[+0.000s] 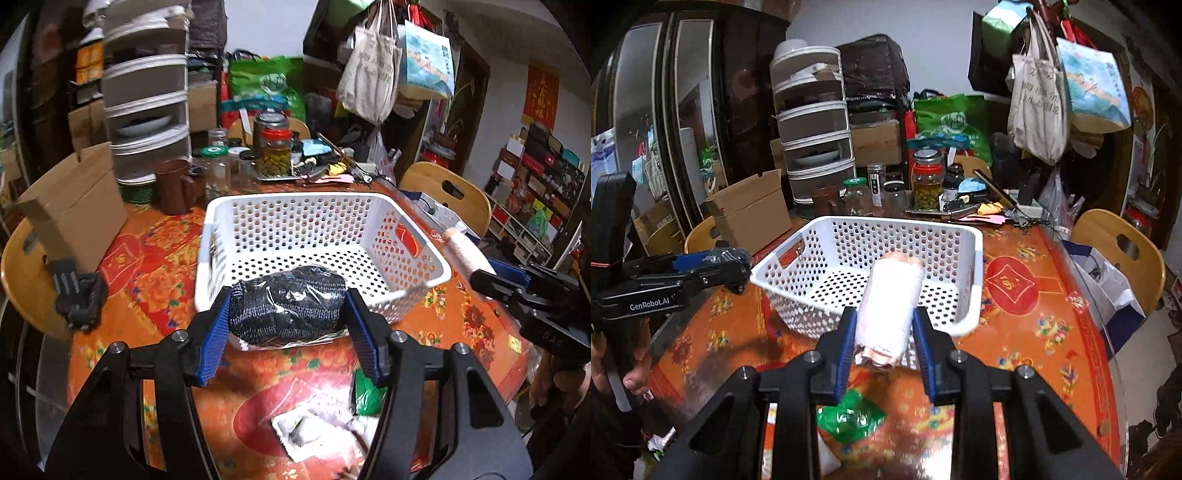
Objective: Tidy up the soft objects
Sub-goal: 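Carry the black bundle and white towel into the basket and release both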
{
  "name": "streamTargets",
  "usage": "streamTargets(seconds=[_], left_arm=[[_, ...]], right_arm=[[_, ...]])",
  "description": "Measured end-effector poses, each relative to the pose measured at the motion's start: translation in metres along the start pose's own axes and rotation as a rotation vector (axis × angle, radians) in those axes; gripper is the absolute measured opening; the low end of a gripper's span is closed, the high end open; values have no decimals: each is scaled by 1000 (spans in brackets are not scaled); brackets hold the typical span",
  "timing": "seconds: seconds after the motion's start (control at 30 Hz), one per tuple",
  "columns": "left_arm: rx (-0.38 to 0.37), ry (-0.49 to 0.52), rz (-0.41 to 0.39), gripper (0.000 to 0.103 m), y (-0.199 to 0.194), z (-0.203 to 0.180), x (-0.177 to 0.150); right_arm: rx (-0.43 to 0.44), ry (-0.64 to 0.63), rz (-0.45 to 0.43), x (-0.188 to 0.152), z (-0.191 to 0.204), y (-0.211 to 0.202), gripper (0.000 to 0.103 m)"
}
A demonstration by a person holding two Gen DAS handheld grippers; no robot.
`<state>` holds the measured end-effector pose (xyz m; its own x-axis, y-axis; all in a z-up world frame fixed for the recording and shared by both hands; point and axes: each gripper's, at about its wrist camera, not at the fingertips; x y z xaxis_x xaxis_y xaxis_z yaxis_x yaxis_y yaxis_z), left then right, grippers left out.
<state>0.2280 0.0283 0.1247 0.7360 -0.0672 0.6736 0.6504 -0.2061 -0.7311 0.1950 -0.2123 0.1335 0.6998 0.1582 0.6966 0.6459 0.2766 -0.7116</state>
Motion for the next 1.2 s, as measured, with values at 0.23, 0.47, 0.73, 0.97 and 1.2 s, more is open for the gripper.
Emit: streamTargets(seconds=[0.23, 0.47, 0.73, 0.97, 1.2], left_arm=[[12, -40, 141, 57, 60, 0, 58], [62, -39, 259, 57, 126, -6, 87], [86, -58, 350, 57, 178, 3, 92], [82, -68, 382, 58, 198, 1, 90], [59, -73, 329, 72, 186, 1, 88]], right_arm=[[-23, 3, 133, 54, -7, 57, 30], [-67, 16, 277, 69, -17, 125, 30], [-93, -18, 393, 66, -25, 175, 30], [-97, -36, 417, 64, -24, 188, 30], [-78, -17, 353, 68, -26, 171, 47]])
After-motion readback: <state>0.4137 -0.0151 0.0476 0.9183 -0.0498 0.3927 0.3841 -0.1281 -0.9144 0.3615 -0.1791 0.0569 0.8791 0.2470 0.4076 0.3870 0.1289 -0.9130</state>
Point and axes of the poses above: each gripper's, at about its wrist camera, not at the fingertips, and y roughly the way its jaws point, z to its left, x to its top, and after that the axes turned 8 degrees about z, right-handed
